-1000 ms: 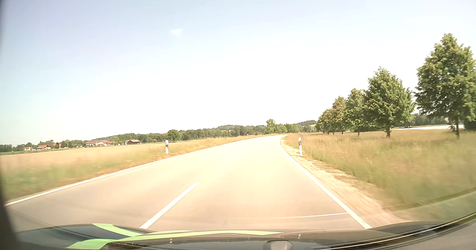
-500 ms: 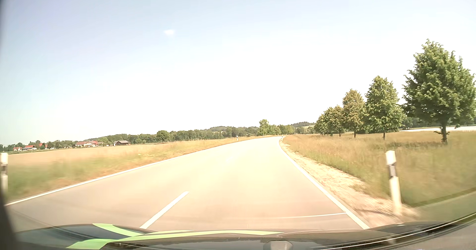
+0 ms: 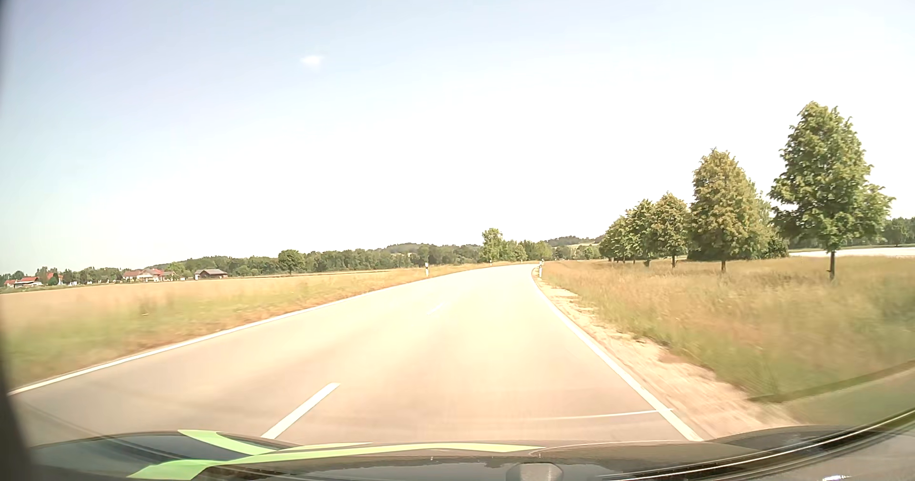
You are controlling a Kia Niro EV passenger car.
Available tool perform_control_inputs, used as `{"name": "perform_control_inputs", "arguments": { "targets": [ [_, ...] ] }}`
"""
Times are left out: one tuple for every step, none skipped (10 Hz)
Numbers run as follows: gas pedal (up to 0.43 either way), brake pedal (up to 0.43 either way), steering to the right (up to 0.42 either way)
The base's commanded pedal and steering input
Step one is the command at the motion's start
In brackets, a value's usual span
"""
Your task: Follow the waypoints while adhering to traffic rules and regulations
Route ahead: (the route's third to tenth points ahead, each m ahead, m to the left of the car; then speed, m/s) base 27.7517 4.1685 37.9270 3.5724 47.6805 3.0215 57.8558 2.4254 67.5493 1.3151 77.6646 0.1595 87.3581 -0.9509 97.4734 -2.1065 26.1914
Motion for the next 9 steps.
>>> {"name": "perform_control_inputs", "arguments": {
  "targets": [
    [0.138, 0.0, 0.009],
    [0.138, 0.0, 0.009],
    [0.138, 0.0, 0.009],
    [0.138, 0.0, 0.008],
    [0.138, 0.0, 0.008],
    [0.138, 0.0, 0.007],
    [0.138, 0.0, 0.007],
    [0.138, 0.0, 0.007],
    [0.138, 0.0, 0.007]
  ]
}}
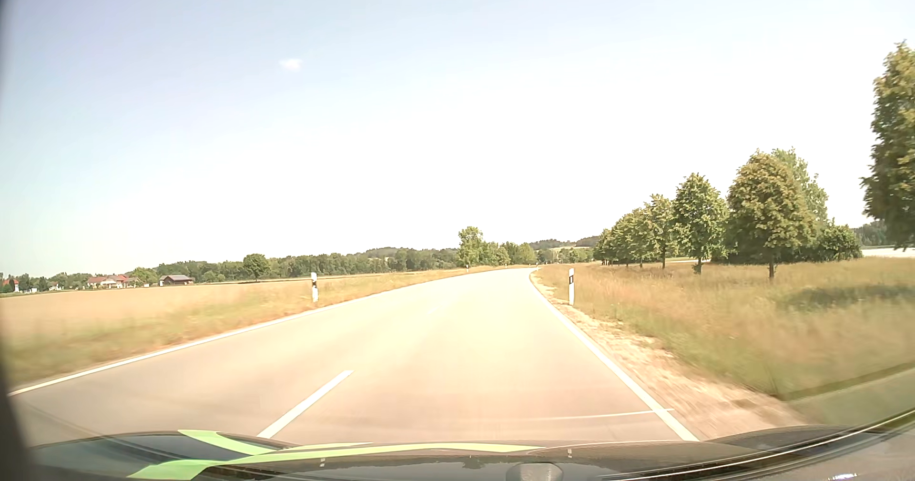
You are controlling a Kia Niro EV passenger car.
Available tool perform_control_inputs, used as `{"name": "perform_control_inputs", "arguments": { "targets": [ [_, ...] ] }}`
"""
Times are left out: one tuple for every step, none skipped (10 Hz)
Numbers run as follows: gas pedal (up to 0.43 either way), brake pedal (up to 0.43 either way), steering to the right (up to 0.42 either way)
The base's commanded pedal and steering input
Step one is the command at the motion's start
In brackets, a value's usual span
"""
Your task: Follow the waypoints while adhering to traffic rules and regulations
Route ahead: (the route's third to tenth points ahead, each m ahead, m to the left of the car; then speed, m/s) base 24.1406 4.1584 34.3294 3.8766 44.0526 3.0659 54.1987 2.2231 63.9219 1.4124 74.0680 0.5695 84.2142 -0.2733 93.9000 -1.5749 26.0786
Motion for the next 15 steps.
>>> {"name": "perform_control_inputs", "arguments": {
  "targets": [
    [0.138, 0.0, 0.007],
    [0.138, 0.0, 0.007],
    [0.138, 0.0, 0.006],
    [0.138, 0.0, 0.005],
    [0.138, 0.0, 0.005],
    [0.138, 0.0, 0.005],
    [0.138, 0.0, 0.005],
    [0.138, 0.0, 0.005],
    [0.138, 0.0, 0.005],
    [0.138, 0.0, 0.005],
    [0.15, 0.0, 0.005],
    [0.15, 0.0, 0.005],
    [0.15, 0.0, 0.005],
    [0.15, 0.0, 0.006],
    [0.15, 0.0, 0.007]
  ]
}}
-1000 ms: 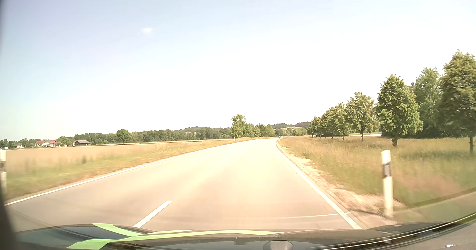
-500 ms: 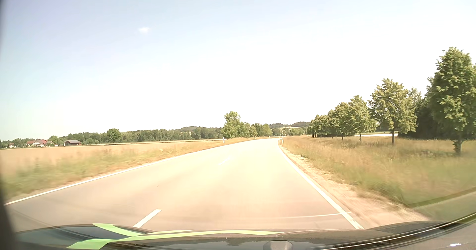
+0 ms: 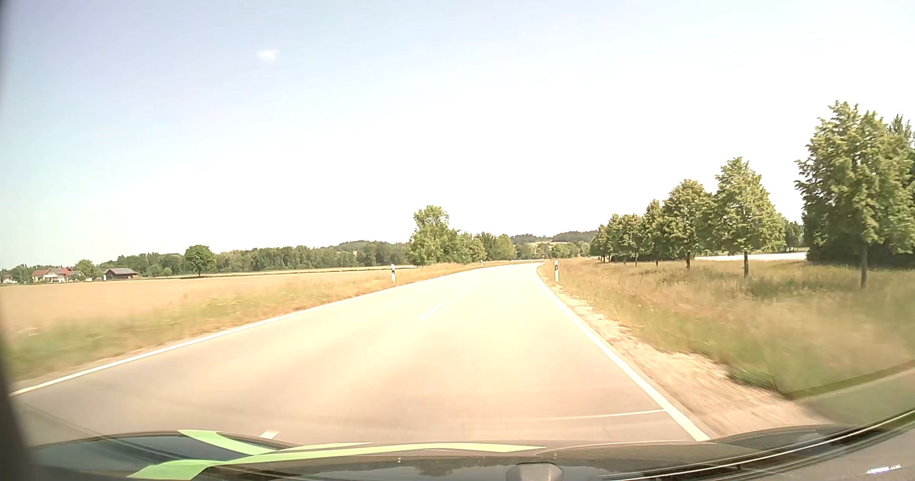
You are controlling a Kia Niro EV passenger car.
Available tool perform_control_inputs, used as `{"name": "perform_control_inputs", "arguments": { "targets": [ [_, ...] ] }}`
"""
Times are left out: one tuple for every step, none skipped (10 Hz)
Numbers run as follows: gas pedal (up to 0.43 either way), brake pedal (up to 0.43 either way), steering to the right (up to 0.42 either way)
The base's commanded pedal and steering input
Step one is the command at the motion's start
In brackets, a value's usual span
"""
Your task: Follow the waypoints while adhering to traffic rules and regulations
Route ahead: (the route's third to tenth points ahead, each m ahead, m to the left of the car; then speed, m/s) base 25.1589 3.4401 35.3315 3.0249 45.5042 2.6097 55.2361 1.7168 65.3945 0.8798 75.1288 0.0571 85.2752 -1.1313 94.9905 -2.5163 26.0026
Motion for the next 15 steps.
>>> {"name": "perform_control_inputs", "arguments": {
  "targets": [
    [0.157, 0.0, 0.007],
    [0.157, 0.0, 0.008],
    [0.157, 0.0, 0.008],
    [0.157, 0.0, 0.008],
    [0.157, 0.0, 0.008],
    [0.157, 0.0, 0.009],
    [0.157, 0.0, 0.011],
    [0.157, 0.0, 0.012],
    [0.169, 0.0, 0.012],
    [0.177, 0.0, 0.012],
    [0.177, 0.0, 0.011],
    [0.177, 0.0, 0.01],
    [0.177, 0.0, 0.009],
    [0.177, 0.0, 0.008],
    [0.177, 0.0, 0.008]
  ]
}}
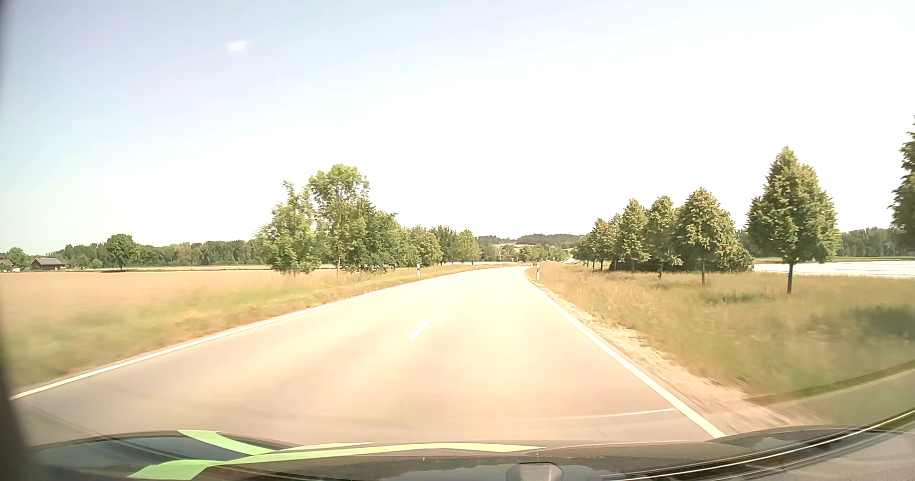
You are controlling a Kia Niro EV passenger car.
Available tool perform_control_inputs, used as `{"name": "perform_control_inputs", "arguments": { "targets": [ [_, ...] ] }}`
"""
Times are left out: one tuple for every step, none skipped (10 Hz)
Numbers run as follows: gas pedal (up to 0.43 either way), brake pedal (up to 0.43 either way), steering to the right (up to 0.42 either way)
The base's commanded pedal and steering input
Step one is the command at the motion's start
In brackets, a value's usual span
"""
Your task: Follow the waypoints while adhering to traffic rules and regulations
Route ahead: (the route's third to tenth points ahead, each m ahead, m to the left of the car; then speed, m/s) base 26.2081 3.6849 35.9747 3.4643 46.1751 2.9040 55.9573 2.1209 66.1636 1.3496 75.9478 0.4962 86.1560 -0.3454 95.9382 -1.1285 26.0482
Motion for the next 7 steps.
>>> {"name": "perform_control_inputs", "arguments": {
  "targets": [
    [0.177, 0.0, 0.008],
    [0.177, 0.0, 0.007],
    [0.177, 0.0, 0.005],
    [0.177, 0.0, 0.004],
    [0.197, 0.0, 0.004],
    [0.22, 0.0, 0.004],
    [0.22, 0.0, 0.004]
  ]
}}
